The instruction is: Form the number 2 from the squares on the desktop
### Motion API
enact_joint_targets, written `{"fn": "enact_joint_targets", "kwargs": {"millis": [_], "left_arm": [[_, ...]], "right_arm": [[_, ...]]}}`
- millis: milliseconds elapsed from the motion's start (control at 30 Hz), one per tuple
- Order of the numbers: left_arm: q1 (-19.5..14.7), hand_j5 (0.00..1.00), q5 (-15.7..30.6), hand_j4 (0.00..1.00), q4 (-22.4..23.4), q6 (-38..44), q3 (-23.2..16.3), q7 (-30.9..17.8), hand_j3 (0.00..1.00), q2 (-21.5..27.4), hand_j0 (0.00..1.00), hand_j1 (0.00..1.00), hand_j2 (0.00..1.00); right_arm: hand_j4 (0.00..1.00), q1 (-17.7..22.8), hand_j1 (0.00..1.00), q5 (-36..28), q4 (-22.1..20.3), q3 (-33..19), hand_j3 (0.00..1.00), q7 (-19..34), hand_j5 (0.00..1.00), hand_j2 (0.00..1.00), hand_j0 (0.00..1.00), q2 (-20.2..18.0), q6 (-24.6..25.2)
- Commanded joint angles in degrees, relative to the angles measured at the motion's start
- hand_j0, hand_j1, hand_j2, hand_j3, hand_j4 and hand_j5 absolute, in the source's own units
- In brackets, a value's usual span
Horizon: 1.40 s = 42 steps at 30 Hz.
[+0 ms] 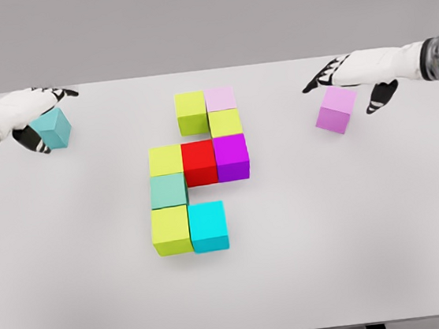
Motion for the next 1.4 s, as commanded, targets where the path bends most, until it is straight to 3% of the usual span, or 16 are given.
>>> {"fn": "enact_joint_targets", "kwargs": {"millis": [0,133,233,433,800,1000,1200,1233,1300,1367], "left_arm": [[-0.08,1.00,-0.19,1.00,3.80,-1.31,-0.36,-0.34,1.00,-1.65,1.00,1.00,1.00],[-1.32,1.00,-0.19,1.00,7.85,-1.40,-0.45,-0.26,1.00,-3.49,1.00,1.00,1.00],[-1.40,1.00,-0.27,1.00,9.96,-1.40,-0.45,-0.26,1.00,-4.28,1.00,1.00,1.00],[-1.93,1.00,-1.77,1.00,13.91,-1.40,-0.45,-0.17,1.00,-7.63,1.00,1.00,1.00],[-2.37,1.00,-1.94,1.00,16.02,-1.93,-1.24,0.10,1.00,-7.45,1.00,1.00,1.00],[-2.63,1.00,-2.82,1.00,20.15,-1.93,-1.24,0.36,1.00,-8.85,1.00,1.00,1.00],[-2.63,1.00,-2.91,1.00,20.59,-1.93,-1.24,0.36,1.00,-9.56,1.00,1.00,1.00],[-2.63,0.99,-2.91,0.99,20.59,-1.93,-1.24,0.36,0.99,-9.56,0.99,0.99,0.99],[-2.63,0.85,-4.14,0.85,21.56,-1.84,-1.24,0.45,0.85,-10.17,0.85,0.85,0.85],[-2.63,0.82,-4.49,0.82,22.44,-1.84,-1.24,0.45,0.82,-10.70,0.82,0.82,0.82]], "right_arm": [[1.00,0.00,1.00,1.75,0.14,-0.19,1.00,-0.02,1.00,1.00,1.00,0.52,0.14],[1.00,0.00,1.00,4.56,0.14,-0.19,1.00,-0.02,1.00,1.00,1.00,1.14,0.14],[1.00,0.00,1.00,5.97,4.10,-0.19,1.00,-0.02,1.00,1.00,1.00,3.42,0.14],[1.00,0.00,1.00,6.06,6.21,-0.19,1.00,-0.02,1.00,1.00,1.00,5.00,0.14],[1.00,-0.09,1.00,9.66,9.11,-0.28,1.00,-0.02,1.00,1.00,1.00,6.06,0.14],[1.00,-0.09,1.00,10.01,9.11,-0.28,1.00,-0.02,1.00,1.00,1.00,6.50,0.14],[0.94,-0.18,0.94,10.19,9.11,-0.54,0.94,-0.02,0.94,0.94,0.94,6.59,0.14],[0.93,-0.53,0.93,10.19,9.11,-0.63,0.93,-0.02,0.93,0.93,0.93,6.59,0.14],[0.89,-0.62,0.89,10.19,9.55,-0.63,0.89,-0.02,0.89,0.89,0.89,6.94,0.14],[0.89,-0.88,0.89,10.19,9.72,-0.63,0.89,-0.02,0.89,0.89,0.89,7.38,0.14]]}}
